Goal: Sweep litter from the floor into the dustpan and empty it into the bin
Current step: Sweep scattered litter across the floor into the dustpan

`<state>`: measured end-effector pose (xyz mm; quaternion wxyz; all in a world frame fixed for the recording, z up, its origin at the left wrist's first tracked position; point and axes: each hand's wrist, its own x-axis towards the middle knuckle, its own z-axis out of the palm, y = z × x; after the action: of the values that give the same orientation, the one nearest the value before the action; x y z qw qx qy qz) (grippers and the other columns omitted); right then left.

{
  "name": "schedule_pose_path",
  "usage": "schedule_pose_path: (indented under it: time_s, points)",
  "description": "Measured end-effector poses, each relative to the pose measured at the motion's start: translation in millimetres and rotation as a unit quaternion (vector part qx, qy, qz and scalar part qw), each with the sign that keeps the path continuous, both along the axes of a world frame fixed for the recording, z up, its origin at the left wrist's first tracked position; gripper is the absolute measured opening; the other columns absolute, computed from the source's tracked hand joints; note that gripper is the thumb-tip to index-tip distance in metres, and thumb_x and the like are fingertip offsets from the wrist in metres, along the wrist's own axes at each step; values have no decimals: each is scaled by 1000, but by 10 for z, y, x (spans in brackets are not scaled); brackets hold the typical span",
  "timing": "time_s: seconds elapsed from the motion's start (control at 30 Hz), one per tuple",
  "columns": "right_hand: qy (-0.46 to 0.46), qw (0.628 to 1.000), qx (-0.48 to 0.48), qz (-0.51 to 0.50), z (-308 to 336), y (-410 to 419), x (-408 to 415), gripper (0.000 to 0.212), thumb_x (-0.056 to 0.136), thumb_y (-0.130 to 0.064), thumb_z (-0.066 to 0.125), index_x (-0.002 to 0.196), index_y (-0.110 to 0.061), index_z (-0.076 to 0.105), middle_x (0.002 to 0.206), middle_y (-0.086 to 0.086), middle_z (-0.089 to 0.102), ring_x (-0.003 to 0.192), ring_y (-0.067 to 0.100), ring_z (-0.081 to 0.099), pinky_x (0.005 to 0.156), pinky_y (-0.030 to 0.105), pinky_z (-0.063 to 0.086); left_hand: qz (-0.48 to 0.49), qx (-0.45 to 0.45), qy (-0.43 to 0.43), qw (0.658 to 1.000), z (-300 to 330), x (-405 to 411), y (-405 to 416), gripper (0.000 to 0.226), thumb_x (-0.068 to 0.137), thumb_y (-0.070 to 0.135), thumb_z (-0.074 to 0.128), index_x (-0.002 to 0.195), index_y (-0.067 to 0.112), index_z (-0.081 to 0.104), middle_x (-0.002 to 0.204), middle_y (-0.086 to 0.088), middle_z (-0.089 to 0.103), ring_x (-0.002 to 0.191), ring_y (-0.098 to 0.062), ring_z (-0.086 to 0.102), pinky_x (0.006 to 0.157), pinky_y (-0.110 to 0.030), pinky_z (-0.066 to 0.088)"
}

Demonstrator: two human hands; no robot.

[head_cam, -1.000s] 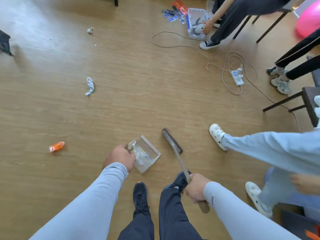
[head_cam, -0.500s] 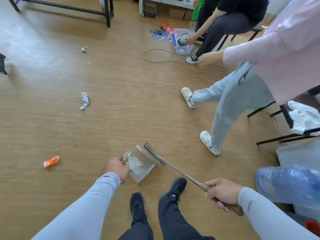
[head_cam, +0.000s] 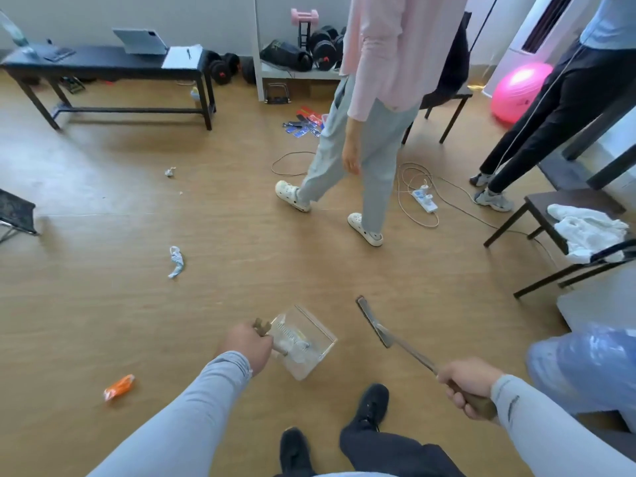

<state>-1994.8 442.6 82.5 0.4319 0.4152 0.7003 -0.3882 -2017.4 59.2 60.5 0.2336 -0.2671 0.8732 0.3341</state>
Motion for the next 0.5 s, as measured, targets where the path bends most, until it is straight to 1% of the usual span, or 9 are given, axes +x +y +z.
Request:
schedule_pose_path:
  time_s: [0.07,0.17,0.2,0.33,0.4,0.5]
  points:
    - [0,1000,-3,-29,-51,79,-19,15,92,-12,57,78,-7,54,57,6,51,41,15,44,44,19,35,2,11,9,1000,77,-60,65,15,85,22,60,91,35,58,99,6,69,91,-22,64,79,-27,47]
    - [-3,998,-10,-66,-108,195,-92,15,91,-15,58,79,-9,54,57,5,53,42,15,47,43,21,39,-3,3,17,1000,157,-213,170,23,88,21,60,76,39,51,95,8,63,86,-21,57,77,-26,41]
    - [-1,997,-13,-80,-127,240,-120,14,91,-15,58,79,-9,55,58,5,53,42,15,47,43,21,40,-5,-2,19,1000,172,-277,215,24,88,21,61,75,38,49,94,9,63,85,-21,56,76,-26,40]
    - [12,989,-31,-144,-214,459,-269,11,91,-14,57,84,-7,59,58,5,55,42,14,48,40,21,43,-26,-24,24,999,206,-592,441,11,91,22,61,94,32,56,93,5,62,81,-22,54,74,-27,38]
    - [17,982,-49,-180,-263,604,-383,8,91,-13,56,87,-7,59,57,4,54,42,13,48,39,21,43,-27,-31,28,999,219,-778,565,9,92,21,61,96,29,58,93,3,62,82,-23,54,74,-27,38]
    - [22,965,-81,-246,-322,867,-622,3,90,-11,54,91,-8,55,58,4,53,40,11,47,37,19,42,-33,-52,30,998,242,-1079,756,5,91,21,63,93,25,61,94,-2,69,82,-27,57,71,-30,39]
